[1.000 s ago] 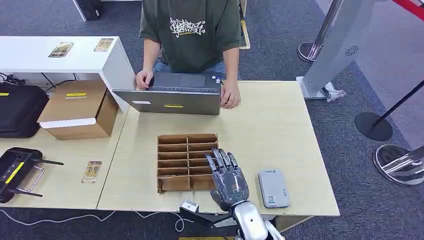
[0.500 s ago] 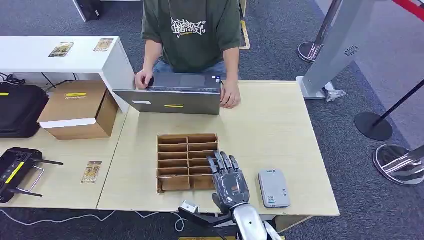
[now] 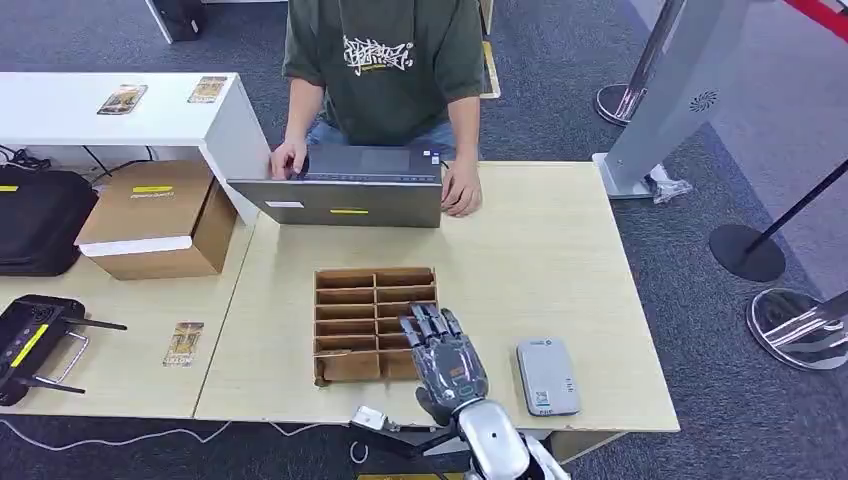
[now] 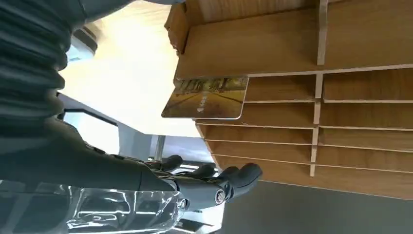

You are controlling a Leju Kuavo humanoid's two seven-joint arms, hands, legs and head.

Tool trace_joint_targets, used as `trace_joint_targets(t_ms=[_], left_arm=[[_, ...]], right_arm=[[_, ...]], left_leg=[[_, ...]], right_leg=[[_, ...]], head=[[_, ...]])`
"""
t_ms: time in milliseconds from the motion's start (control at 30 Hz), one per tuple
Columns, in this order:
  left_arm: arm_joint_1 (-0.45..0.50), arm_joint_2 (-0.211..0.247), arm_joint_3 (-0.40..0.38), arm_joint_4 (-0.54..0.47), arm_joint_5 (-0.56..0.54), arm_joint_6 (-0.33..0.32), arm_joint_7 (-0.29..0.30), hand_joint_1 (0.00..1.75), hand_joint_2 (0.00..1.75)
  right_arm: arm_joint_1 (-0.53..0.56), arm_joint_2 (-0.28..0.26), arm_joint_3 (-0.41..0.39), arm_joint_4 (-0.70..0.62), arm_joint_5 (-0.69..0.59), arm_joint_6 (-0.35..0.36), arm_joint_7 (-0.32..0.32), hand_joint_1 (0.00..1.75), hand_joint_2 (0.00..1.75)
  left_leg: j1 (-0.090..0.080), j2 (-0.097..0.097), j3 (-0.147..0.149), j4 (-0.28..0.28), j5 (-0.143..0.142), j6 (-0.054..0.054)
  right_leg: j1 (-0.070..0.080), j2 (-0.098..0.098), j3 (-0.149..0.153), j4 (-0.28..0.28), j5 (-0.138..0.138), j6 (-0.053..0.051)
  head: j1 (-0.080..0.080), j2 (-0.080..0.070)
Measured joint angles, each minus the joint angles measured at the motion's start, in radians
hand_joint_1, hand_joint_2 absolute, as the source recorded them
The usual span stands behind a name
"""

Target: Pass the card to the sensor for recognition and then transmit it.

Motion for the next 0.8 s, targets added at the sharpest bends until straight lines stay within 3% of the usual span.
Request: trace_joint_targets(t_ms=[467,700,800], left_arm=[[0.005,-0.002,-0.021,0.000,-0.014,-0.006,-0.014,0.00,0.00],[-0.002,-0.004,-0.026,0.000,-0.012,-0.003,0.025,0.00,0.00],[0.000,-0.004,-0.042,0.000,-0.030,-0.011,0.006,0.00,0.00]], right_arm=[[-0.008,-0.027,0.004,0.016,-0.016,-0.016,0.013,0.00,1.75],[-0.046,-0.040,-0.003,0.038,-0.008,-0.042,0.011,0.00,1.75],[-0.046,-0.043,-0.014,0.038,-0.002,-0.050,0.019,0.00,1.75]], left_leg=[[0.000,0.000,0.000,0.000,0.000,0.000],[0.000,0.000,0.000,0.000,0.000,0.000],[0.000,0.000,0.000,0.000,0.000,0.000]], right_leg=[[0.000,0.000,0.000,0.000,0.000,0.000],[0.000,0.000,0.000,0.000,0.000,0.000],[0.000,0.000,0.000,0.000,0.000,0.000]], head=[[0.000,0.000],[0.000,0.000],[0.000,0.000]])
